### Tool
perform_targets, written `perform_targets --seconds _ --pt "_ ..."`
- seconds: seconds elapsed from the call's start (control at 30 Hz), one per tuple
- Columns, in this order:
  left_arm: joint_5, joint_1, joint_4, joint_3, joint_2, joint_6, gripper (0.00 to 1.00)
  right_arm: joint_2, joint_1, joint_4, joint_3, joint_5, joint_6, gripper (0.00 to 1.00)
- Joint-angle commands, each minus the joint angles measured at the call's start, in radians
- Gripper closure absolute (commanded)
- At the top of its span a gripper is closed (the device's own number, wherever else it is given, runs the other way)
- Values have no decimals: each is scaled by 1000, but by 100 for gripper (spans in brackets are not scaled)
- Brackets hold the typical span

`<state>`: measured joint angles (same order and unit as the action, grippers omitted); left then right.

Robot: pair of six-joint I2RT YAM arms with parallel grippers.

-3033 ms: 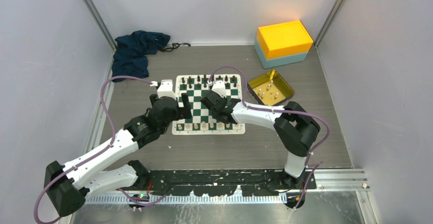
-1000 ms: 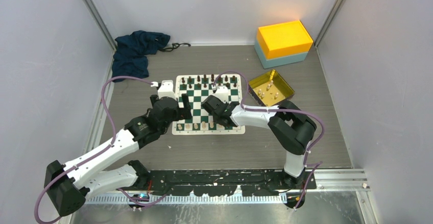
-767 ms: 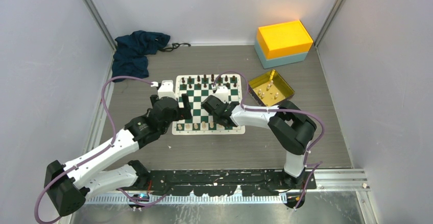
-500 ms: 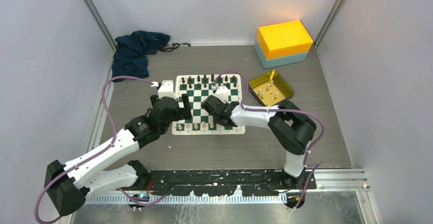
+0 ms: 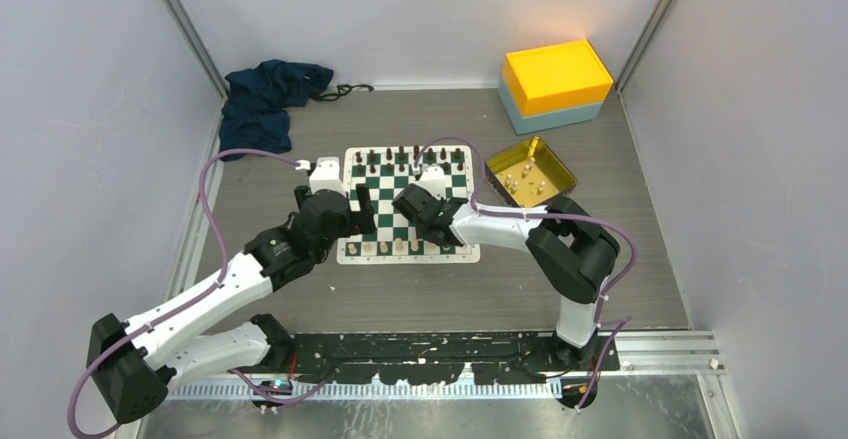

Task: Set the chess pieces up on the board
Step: Place the chess piece on the chessboard, then pick up the chess piece from the storage box.

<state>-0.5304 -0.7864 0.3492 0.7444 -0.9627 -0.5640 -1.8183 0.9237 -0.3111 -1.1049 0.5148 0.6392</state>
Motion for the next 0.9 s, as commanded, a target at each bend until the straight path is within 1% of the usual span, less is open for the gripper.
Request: perform_targets --seconds 0.0,0.2,0.37,0.47,0.63,0.87 --pt "-17 -2 -36 7 3 13 4 52 6 -12 -68 37 -25 66" --pt "-16 -2 -42 12 -5 13 4 95 2 -46 -123 68 -61 65" --pt "-14 -2 -42 22 -18 13 4 164 -59 -74 -146 103 -79 65" --pt "-12 -3 -46 26 -20 13 4 229 -138 -74 -128 108 -79 65" --pt "-4 -2 -56 30 -37 12 4 316 -306 -59 -74 85 -76 64" --pt "5 -2 -83 40 -77 14 4 314 -536 -63 -24 43 -68 64"
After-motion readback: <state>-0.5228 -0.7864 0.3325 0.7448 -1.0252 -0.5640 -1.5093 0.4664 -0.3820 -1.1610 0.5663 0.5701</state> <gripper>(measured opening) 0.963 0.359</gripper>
